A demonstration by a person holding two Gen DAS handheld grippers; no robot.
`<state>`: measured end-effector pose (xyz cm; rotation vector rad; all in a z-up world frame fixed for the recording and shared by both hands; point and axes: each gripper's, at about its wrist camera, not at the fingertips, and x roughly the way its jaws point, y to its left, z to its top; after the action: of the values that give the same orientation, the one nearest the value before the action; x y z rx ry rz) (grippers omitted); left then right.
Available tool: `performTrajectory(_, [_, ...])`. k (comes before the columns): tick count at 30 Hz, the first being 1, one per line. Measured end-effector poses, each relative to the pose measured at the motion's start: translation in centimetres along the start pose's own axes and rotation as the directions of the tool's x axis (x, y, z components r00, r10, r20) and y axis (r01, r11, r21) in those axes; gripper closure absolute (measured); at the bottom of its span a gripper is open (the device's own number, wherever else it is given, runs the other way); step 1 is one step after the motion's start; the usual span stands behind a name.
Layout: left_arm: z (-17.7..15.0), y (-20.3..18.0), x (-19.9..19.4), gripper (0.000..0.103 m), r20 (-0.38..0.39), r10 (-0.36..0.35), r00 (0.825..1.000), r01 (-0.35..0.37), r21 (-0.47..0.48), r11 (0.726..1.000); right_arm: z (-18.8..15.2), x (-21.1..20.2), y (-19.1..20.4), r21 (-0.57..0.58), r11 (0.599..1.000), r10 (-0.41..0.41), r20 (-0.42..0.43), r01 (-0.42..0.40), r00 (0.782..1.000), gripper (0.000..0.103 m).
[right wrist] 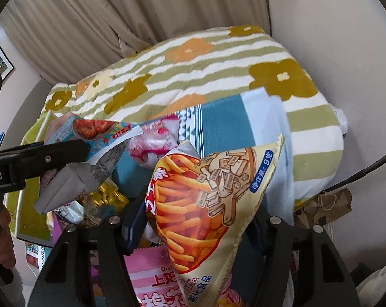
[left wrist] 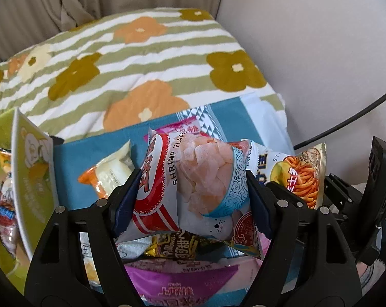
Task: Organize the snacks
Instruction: 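Carry both bags over the box and release them inside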
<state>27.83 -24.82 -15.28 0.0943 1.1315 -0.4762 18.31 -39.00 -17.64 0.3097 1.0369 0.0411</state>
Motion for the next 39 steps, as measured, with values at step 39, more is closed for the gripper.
performTrajectory(39, [-13.4,29.2,-19.4,0.028,0.152,0.214,0.965,-0.168,-0.268,0.949,0.3,-5.5,31.6,-0.353,0.924,0.203,0.114,-0.151,0.973,0.043])
